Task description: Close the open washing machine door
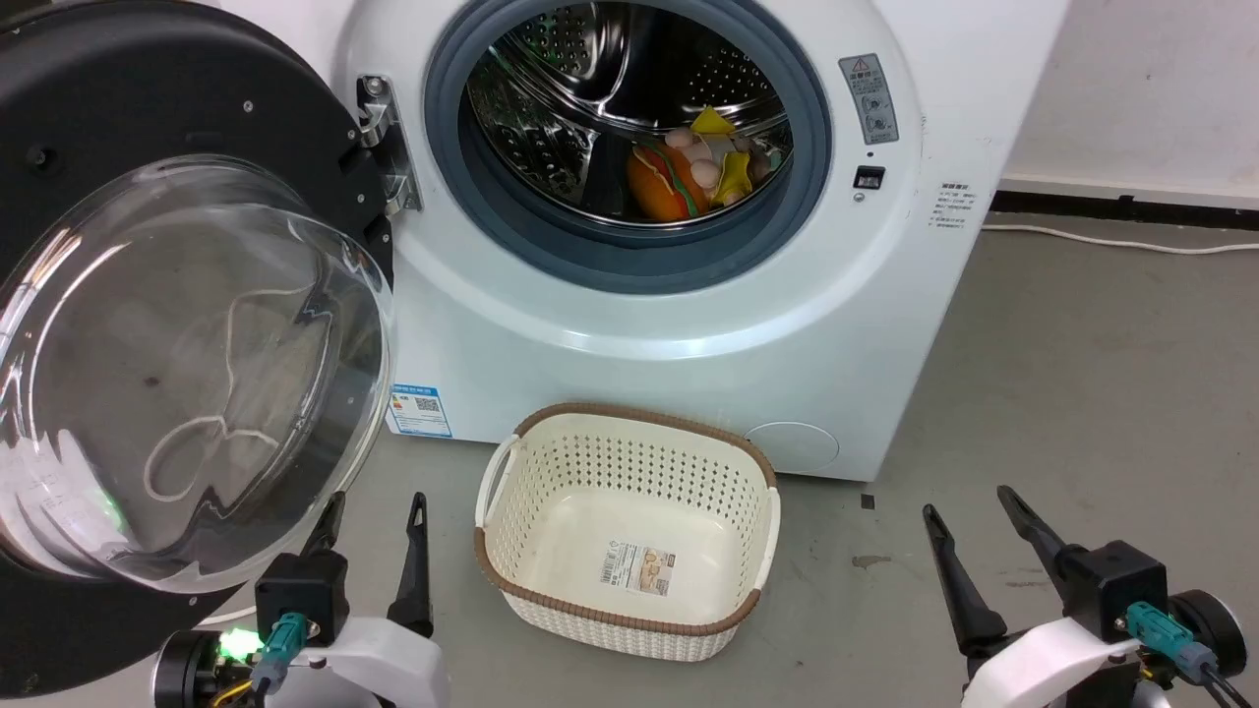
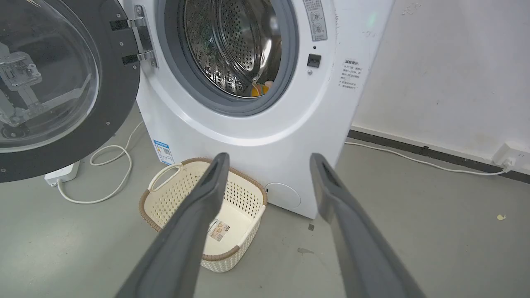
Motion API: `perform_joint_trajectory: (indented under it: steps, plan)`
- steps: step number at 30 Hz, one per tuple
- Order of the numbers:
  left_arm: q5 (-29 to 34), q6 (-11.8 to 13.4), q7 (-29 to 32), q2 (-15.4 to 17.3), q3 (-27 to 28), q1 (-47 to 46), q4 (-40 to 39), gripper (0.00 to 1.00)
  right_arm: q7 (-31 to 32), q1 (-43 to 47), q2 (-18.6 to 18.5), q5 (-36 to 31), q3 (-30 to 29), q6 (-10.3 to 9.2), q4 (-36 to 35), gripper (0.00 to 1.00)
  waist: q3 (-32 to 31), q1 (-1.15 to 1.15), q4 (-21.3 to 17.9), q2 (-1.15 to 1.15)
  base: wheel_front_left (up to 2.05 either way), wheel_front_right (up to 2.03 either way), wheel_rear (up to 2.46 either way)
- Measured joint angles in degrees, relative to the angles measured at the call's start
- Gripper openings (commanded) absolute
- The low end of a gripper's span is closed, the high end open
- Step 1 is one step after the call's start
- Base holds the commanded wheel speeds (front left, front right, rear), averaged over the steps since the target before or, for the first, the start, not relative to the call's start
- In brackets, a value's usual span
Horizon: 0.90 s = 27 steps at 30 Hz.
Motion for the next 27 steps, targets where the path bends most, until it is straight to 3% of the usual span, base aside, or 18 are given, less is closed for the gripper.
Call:
perform_joint_trajectory:
  steps: [14,27]
  plan:
    - [0.0,-0.53,-1.6,0.12,-0.41,0.0,-0.12,1.0,-1.56,0.11,-0.01,0.65,-0.73,0.0,-0.02,1.0,-0.21,0.0,1.66,0.0,0.0,0.0,0.0]
    - [-0.01,-0.63,-3.09,0.65,-0.44,0.04,-0.8,1.0,-3.11,0.32,-0.01,1.51,0.21,0.0,-0.11,1.0,-0.72,0.0,6.41,0.0,0.0,0.0,0.0]
